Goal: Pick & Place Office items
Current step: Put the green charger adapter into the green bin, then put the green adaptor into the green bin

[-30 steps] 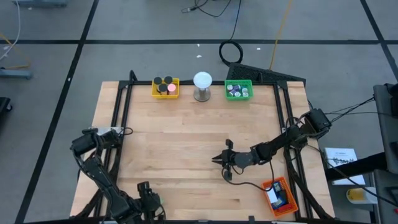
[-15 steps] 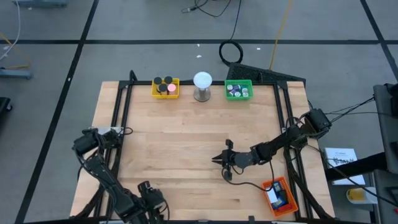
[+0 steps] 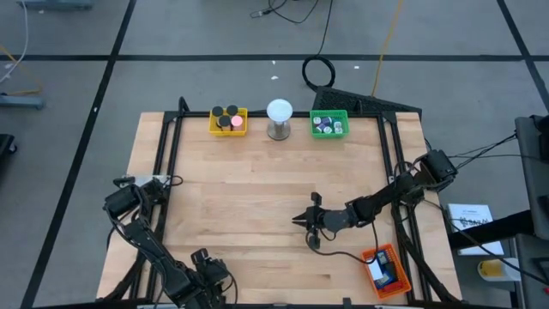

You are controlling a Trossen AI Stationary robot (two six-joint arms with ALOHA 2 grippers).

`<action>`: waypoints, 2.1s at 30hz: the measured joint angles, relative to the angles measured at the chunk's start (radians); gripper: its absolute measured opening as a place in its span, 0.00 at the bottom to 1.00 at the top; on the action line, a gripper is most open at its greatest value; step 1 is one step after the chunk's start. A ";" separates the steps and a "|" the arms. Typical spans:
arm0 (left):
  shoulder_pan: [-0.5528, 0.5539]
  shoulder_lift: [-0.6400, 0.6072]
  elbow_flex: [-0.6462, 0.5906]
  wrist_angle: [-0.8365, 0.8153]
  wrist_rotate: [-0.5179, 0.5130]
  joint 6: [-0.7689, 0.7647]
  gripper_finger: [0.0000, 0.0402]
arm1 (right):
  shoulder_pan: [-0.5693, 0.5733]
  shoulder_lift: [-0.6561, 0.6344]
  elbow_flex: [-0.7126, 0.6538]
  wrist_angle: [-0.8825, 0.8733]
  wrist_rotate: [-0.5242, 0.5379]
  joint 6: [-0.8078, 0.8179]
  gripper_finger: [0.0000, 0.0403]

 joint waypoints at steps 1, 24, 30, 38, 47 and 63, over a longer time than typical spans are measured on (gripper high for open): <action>0.000 0.000 0.000 -0.001 0.000 0.001 0.57 | 0.000 0.000 0.000 0.000 0.000 0.000 0.09; 0.014 -0.163 0.000 -0.100 0.128 0.404 0.02 | 0.000 0.000 0.000 0.000 0.000 -0.019 0.09; -0.025 -0.166 -0.001 -0.190 0.260 0.516 0.22 | 0.000 0.000 0.000 0.000 0.000 -0.019 0.09; -0.080 -0.166 -0.001 -0.176 0.239 0.754 0.58 | 0.000 0.000 0.000 -0.001 0.000 -0.023 0.09; -0.093 -0.150 -0.001 -0.085 0.123 0.854 0.69 | 0.000 0.000 0.000 -0.001 0.000 -0.027 0.09; -0.115 -0.072 -0.001 -0.089 0.075 0.909 0.53 | 0.000 0.000 0.000 -0.001 0.000 -0.030 0.09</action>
